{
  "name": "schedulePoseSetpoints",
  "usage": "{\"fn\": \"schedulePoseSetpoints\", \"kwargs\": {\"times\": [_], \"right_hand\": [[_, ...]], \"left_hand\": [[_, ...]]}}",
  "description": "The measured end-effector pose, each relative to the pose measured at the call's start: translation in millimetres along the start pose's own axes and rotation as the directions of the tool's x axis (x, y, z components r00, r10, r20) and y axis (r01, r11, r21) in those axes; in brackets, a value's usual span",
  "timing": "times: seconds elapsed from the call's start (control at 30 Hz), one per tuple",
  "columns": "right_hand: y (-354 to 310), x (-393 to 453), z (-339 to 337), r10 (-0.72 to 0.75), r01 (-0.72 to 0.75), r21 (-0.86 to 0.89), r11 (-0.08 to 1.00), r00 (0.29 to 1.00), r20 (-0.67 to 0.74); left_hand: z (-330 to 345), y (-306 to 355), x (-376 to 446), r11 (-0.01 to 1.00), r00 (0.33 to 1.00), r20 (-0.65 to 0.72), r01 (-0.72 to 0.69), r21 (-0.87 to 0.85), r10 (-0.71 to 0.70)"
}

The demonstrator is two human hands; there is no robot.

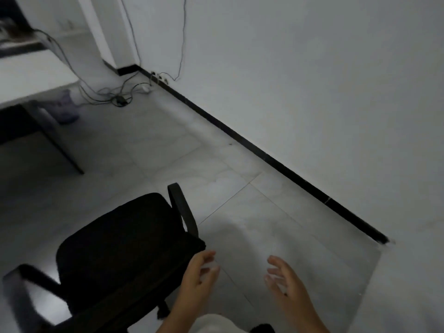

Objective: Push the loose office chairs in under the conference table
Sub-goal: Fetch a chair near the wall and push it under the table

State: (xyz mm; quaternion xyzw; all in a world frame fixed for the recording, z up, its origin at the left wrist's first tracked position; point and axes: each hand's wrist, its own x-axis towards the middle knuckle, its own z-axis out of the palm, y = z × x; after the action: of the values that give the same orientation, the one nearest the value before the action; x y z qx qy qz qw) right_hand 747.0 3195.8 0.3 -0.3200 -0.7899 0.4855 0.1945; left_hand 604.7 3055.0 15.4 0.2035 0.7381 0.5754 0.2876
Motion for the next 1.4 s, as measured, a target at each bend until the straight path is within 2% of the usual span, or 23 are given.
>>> {"fn": "schedulePoseSetpoints", "kwargs": {"times": [0.13,0.2,0.23,0.27,0.33,0.4,0.47,0.5,0.57,0.67,0.7,0.73,0.8,0.87,0.9,0.97,1.1,1.17,1.27,1.33,1.4], "right_hand": [[-0.6,30.2,4.6,-0.174,0.184,-0.025,0.983,0.957,0.232],[-7.6,43.1,14.4,-0.277,0.343,-0.095,0.934,0.867,0.414],[-11.6,50.9,22.2,-0.331,0.454,-0.167,0.875,0.813,0.479],[-17.1,59.3,32.4,-0.424,0.574,-0.221,0.789,0.767,0.482],[-34.0,67.2,55.6,-0.577,0.738,-0.204,0.643,0.642,0.505],[-51.0,67.7,85.5,-0.669,0.841,-0.181,0.511,0.521,0.530],[-67.8,61.6,116.4,-0.668,0.889,-0.204,0.411,0.446,0.595],[-73.2,58.4,132.2,-0.663,0.903,-0.227,0.365,0.423,0.618],[-80.9,50.1,157.0,-0.601,0.898,-0.274,0.343,0.434,0.671],[-82.6,45.0,177.5,-0.569,0.888,-0.320,0.331,0.458,0.683],[-82.7,45.4,180.0,-0.586,0.887,-0.324,0.328,0.460,0.667],[-83.4,46.7,181.7,-0.613,0.889,-0.328,0.319,0.458,0.644],[-80.0,50.3,184.3,-0.670,0.893,-0.334,0.301,0.448,0.592],[-74.4,53.6,185.6,-0.709,0.897,-0.314,0.310,0.438,0.553],[-70.8,54.6,187.0,-0.729,0.902,-0.298,0.313,0.429,0.533],[-70.1,57.6,190.2,-0.749,0.907,-0.289,0.307,0.417,0.515],[-68.7,76.3,198.5,-0.759,0.922,-0.287,0.261,0.380,0.529],[-68.7,94.8,207.9,-0.772,0.932,-0.276,0.234,0.351,0.530],[-77.3,123.3,231.1,-0.780,0.952,-0.239,0.193,0.296,0.552],[-86.9,140.2,248.9,-0.765,0.962,-0.207,0.176,0.267,0.586],[-95.5,154.9,267.6,-0.756,0.967,-0.184,0.179,0.254,0.603]], "left_hand": [[-3.8,1.6,-21.2,0.997,0.957,-0.280,0.070,-0.012,-0.071],[-15.1,3.1,-39.4,0.997,0.897,-0.436,0.078,-0.012,-0.076],[-22.4,2.2,-48.7,0.997,0.856,-0.512,0.082,-0.010,-0.076],[-31.1,-0.5,-57.5,0.996,0.806,-0.589,0.088,0.014,-0.063],[-49.2,-6.6,-74.4,0.988,0.697,-0.716,0.130,0.082,-0.033],[-66.8,-11.1,-89.9,0.979,0.594,-0.805,0.170,0.115,-0.009],[-85.6,-13.3,-102.3,0.962,0.508,-0.861,0.220,0.162,0.029],[-95.9,-13.7,-107.2,0.943,0.492,-0.869,0.260,0.210,0.058],[-118.6,-21.5,-115.7,0.855,0.542,-0.835,0.383,0.349,0.099],[-152.2,-40.0,-126.0,0.598,0.651,-0.758,0.588,0.545,0.051],[-160.0,-42.2,-124.5,0.505,0.704,-0.706,0.582,0.637,0.081],[-167.1,-38.8,-122.1,0.466,0.778,-0.627,0.541,0.700,0.040],[-181.5,-26.2,-114.8,0.488,0.876,-0.470,0.458,0.743,-0.106],[-191.8,-36.4,-112.1,0.430,0.930,-0.365,0.346,0.834,-0.041],[-196.9,-41.1,-113.1,0.385,0.938,-0.346,0.324,0.864,-0.015],[-208.2,-56.5,-117.7,0.404,0.910,-0.414,0.376,0.834,0.009],[-212.4,-79.8,-113.3,0.372,0.855,-0.479,0.386,0.844,0.200],[-211.7,-85.9,-106.1,0.343,0.794,-0.518,0.412,0.844,0.319],[-216.2,-84.2,-92.3,0.364,0.747,-0.589,0.480,0.798,0.307],[-226.9,-82.6,-80.6,0.332,0.756,-0.594,0.505,0.797,0.275],[-241.5,-84.8,-69.6,0.306,0.783,-0.594,0.529,0.792,0.186]]}}
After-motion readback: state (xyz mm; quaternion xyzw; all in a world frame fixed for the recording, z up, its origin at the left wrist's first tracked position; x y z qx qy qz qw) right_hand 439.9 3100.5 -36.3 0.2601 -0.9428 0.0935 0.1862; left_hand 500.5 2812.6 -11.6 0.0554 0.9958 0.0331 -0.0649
